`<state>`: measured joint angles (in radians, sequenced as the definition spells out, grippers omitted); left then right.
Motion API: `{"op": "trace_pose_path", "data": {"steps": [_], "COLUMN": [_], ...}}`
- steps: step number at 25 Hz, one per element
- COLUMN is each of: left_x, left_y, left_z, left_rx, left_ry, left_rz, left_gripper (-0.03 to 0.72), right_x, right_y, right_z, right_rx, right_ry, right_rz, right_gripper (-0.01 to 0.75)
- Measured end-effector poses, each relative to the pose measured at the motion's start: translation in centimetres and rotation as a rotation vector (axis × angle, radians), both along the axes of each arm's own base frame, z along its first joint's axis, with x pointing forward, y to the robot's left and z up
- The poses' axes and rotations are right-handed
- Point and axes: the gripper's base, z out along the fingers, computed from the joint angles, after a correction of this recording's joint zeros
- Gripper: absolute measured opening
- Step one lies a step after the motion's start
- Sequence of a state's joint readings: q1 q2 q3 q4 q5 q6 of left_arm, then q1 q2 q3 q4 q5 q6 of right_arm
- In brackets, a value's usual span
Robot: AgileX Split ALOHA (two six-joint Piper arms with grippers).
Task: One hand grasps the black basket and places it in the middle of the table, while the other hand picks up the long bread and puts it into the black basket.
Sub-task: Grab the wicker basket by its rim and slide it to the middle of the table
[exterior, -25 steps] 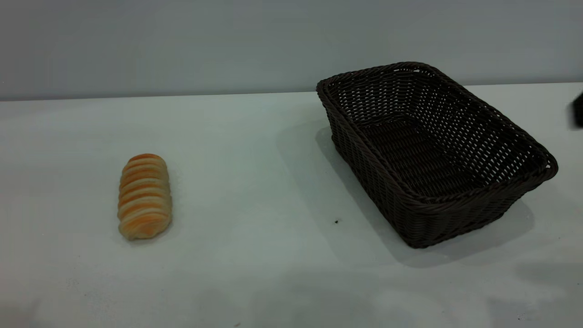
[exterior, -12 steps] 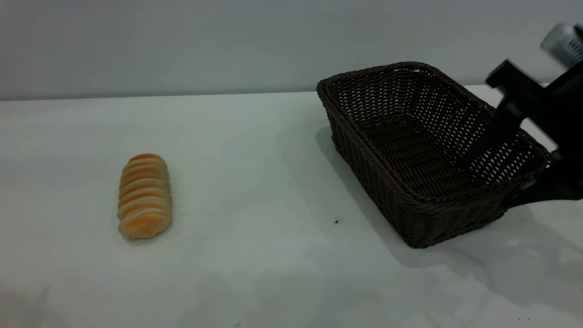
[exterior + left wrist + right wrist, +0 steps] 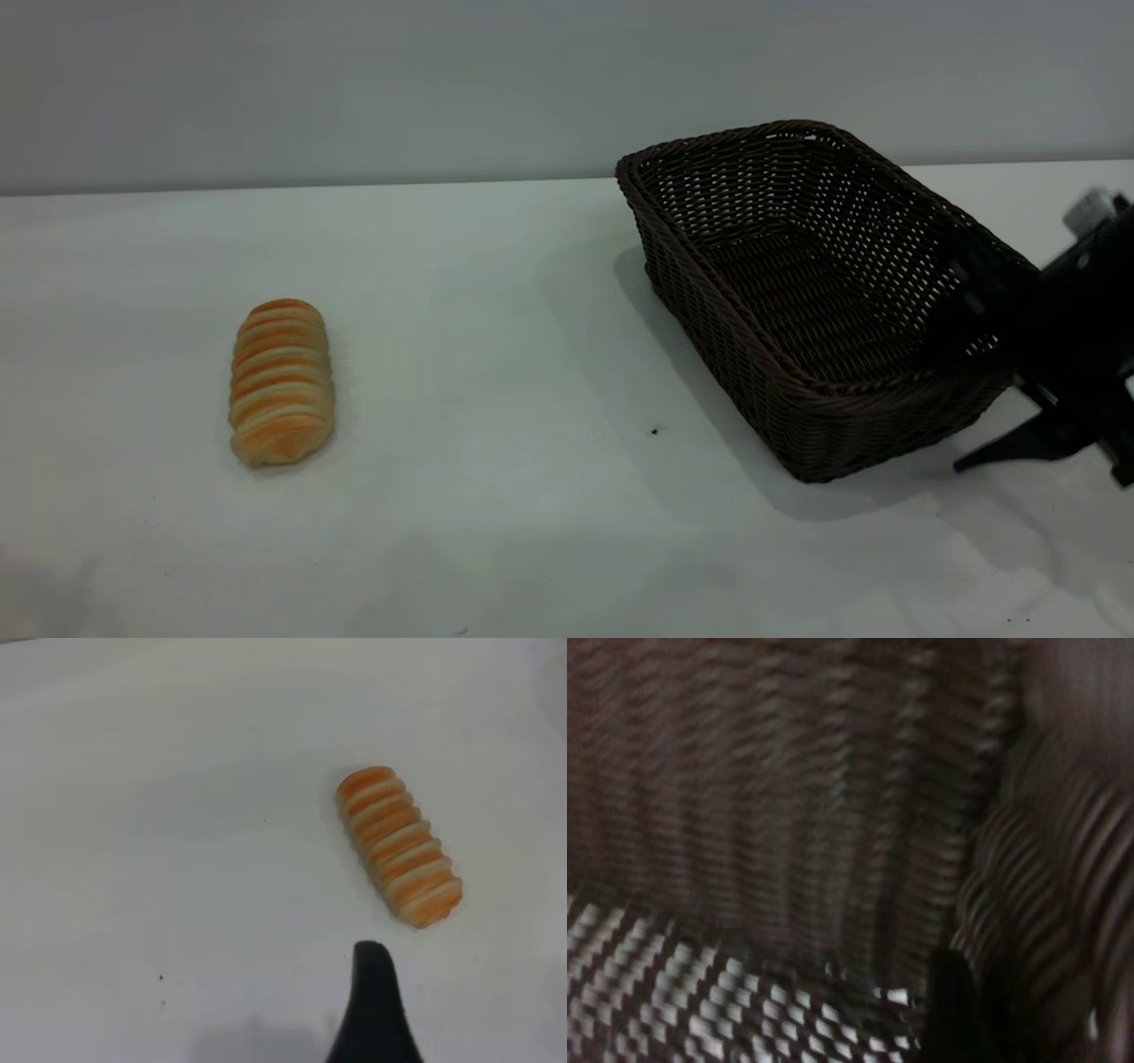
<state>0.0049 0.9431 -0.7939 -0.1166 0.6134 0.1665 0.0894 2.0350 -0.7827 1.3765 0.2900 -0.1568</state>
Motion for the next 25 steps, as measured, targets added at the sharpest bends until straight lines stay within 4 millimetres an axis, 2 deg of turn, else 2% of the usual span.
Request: {"op": "trace_pose_path", "data": {"steps": [3, 7, 8, 12, 15, 19, 25], "left_x": [0.0, 0.0, 0.0, 0.0, 0.0, 0.0, 0.0], "left_y": [0.0, 0.0, 0.0, 0.0, 0.0, 0.0, 0.0], "left_z": [0.0, 0.0, 0.0, 0.0, 0.0, 0.0, 0.0], "left_rx": [0.000, 0.000, 0.000, 0.000, -0.001, -0.001, -0.002], "left_ry": [0.000, 0.000, 0.000, 0.000, 0.000, 0.000, -0.002], "left_rz": [0.000, 0.000, 0.000, 0.000, 0.000, 0.000, 0.000], "left_gripper": [0.592, 0.592, 0.592, 0.592, 0.592, 0.592, 0.592], "right_x": [0.2, 0.4, 0.5, 0.6, 1.0, 3.4, 8.4], "right_y": [0.0, -0.1, -0.1, 0.0, 0.2, 1.2, 2.5], "right_z": [-0.7, -0.6, -0.6, -0.5, -0.2, 1.1, 5.7], "right_rx": [0.024, 0.024, 0.023, 0.028, 0.028, 0.029, -0.014], "right_ry": [0.021, 0.015, 0.014, 0.011, -0.018, -0.113, -0.246], "right_rz": [-0.071, -0.106, -0.103, -0.101, -0.028, 0.242, 0.688], "right_gripper": [0.370, 0.113, 0.095, 0.096, 0.096, 0.096, 0.096]}}
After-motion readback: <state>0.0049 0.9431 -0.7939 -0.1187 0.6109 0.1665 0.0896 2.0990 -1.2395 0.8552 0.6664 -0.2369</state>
